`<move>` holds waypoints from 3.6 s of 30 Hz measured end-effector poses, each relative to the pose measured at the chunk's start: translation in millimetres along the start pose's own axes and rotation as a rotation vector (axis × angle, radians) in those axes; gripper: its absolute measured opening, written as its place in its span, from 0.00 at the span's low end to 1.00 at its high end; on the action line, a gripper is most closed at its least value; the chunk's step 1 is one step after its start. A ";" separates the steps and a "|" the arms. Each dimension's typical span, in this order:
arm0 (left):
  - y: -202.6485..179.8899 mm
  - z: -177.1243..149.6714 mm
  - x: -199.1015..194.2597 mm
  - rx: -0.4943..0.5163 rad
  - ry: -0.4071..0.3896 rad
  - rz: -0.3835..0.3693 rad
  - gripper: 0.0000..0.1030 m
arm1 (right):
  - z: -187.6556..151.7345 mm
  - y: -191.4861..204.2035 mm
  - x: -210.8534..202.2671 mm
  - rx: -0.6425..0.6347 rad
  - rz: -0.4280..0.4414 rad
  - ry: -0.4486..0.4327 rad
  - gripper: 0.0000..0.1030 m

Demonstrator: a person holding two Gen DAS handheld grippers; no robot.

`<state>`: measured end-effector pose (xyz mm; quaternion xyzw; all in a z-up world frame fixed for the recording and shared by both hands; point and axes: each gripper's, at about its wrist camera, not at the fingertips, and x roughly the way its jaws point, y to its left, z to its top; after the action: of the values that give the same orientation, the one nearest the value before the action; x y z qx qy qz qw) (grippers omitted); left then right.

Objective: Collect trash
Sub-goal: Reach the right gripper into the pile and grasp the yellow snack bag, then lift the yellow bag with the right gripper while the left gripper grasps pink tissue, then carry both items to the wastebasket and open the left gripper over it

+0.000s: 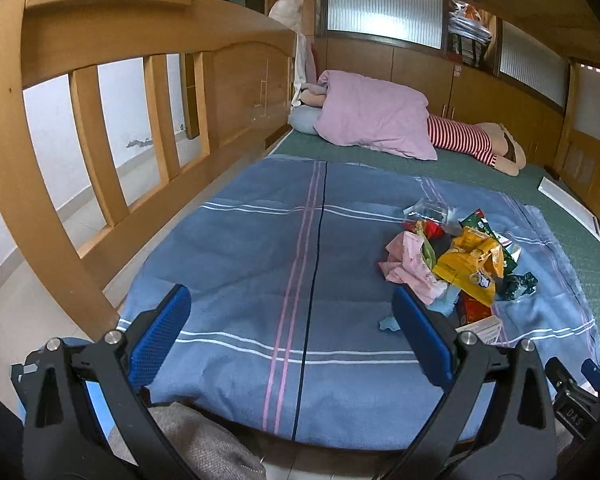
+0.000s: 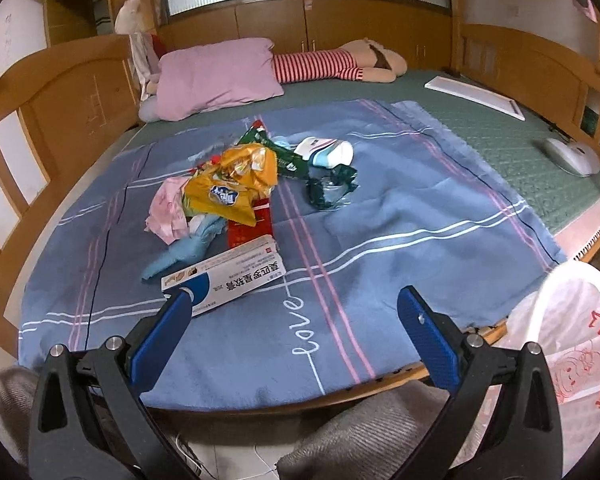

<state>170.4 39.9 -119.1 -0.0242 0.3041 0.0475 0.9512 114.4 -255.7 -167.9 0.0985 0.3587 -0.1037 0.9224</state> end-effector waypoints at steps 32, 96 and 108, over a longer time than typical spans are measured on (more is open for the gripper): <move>46.0 11.2 58.2 -0.084 0.075 0.036 0.97 | 97.4 98.0 202.8 -0.196 -0.029 0.199 0.81; -106.1 33.6 120.5 0.134 0.119 -0.206 0.22 | 65.5 -23.0 59.0 0.110 0.174 -0.109 0.45; -149.3 29.9 10.2 0.228 0.008 -0.418 0.22 | 49.6 -70.9 -34.8 0.171 0.114 -0.224 0.45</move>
<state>211.7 -105.6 -98.1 0.0206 0.2996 -0.1853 0.9357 102.6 -332.2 -115.8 0.1845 0.2374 -0.0917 0.9493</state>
